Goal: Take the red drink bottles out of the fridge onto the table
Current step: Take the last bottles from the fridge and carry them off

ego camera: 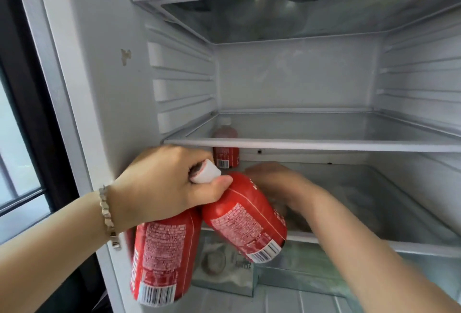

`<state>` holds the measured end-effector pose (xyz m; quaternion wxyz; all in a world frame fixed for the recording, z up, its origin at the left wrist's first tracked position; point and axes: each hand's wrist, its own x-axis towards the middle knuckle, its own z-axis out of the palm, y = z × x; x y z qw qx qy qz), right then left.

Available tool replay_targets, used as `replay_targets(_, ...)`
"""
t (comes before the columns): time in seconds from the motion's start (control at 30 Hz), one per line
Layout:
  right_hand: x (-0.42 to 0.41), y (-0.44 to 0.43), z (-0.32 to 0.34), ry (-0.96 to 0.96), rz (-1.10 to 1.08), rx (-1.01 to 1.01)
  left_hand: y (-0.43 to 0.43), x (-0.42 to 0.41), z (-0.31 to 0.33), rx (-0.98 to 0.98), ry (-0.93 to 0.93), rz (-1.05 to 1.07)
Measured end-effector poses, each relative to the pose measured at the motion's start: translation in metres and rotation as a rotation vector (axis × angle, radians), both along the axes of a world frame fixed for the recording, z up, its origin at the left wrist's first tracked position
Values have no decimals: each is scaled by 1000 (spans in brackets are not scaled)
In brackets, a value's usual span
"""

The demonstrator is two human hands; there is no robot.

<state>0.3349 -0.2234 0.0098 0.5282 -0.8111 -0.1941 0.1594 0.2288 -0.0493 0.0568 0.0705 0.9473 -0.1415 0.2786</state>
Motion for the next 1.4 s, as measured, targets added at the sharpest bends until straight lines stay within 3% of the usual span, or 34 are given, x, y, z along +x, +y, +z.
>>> replay_targets(0.07,29,28,-6,25,-86,-25,-5,-1,4,6,52,93)
replay_targets(0.23,118,74,-35,-138,-181,-107,-9,-8,7,2,97,188)
replay_targets(0.43,137,86,-31,-32,-252,45,-5,-12,12,-4,139,234)
replay_targets(0.57,142,91,-47,-92,-389,143,-6,-12,13,-6,172,248)
replay_targets(0.73,115,88,-40,-178,-365,89,-6,-11,13,-1,157,244)
replay_targets(1.07,0,3,-29,-121,-208,-133,-2,-18,-2,60,204,179)
replay_targets(1.23,-41,-14,-9,-198,-257,175,-5,-20,-11,99,256,152)
replay_targets(1.4,-44,6,-11,-385,-439,256,-6,-23,-15,149,237,156)
